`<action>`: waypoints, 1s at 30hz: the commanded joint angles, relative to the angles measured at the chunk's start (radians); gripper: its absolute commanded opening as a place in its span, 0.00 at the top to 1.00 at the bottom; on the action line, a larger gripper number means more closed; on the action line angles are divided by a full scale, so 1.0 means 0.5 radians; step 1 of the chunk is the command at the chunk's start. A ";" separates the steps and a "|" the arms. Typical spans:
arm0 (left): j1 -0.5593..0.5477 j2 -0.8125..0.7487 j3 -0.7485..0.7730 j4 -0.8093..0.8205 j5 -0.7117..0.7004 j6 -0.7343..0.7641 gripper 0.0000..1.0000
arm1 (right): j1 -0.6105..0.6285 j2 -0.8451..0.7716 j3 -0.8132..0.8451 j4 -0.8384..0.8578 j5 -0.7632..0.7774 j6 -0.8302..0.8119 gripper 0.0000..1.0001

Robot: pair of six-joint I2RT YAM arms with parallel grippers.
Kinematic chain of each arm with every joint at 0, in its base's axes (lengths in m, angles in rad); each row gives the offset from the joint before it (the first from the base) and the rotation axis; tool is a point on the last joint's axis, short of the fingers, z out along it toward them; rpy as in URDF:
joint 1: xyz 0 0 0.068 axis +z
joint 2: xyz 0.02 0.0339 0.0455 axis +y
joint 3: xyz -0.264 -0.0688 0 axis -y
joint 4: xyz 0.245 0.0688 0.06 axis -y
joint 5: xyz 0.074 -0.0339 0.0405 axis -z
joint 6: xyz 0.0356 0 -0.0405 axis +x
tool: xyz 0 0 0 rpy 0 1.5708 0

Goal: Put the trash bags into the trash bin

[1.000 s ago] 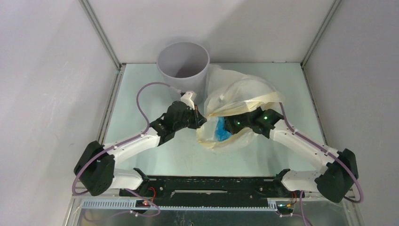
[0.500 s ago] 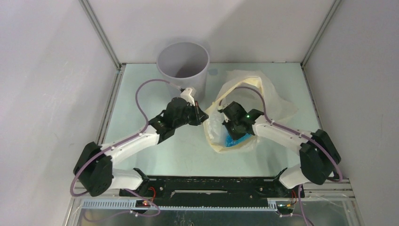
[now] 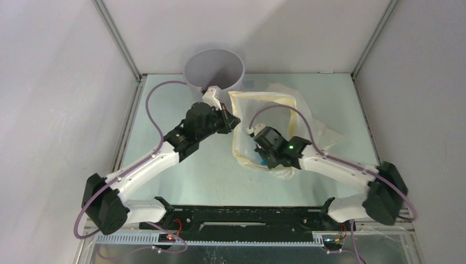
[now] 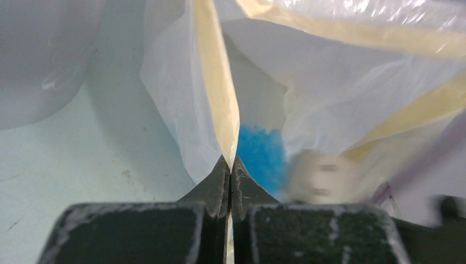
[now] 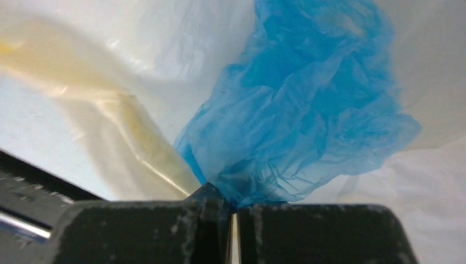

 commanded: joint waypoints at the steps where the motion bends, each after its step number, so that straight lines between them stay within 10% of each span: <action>1: 0.014 0.203 0.058 -0.077 0.000 0.042 1.00 | 0.009 -0.434 0.042 0.081 0.005 -0.028 1.00; 16: -0.182 0.769 0.233 0.258 0.062 -0.075 1.00 | -0.429 -1.018 0.572 0.057 -0.523 -0.122 1.00; 30: -0.161 1.286 1.105 0.141 0.205 0.013 0.90 | -0.506 -1.090 1.099 0.027 -0.809 -0.117 1.00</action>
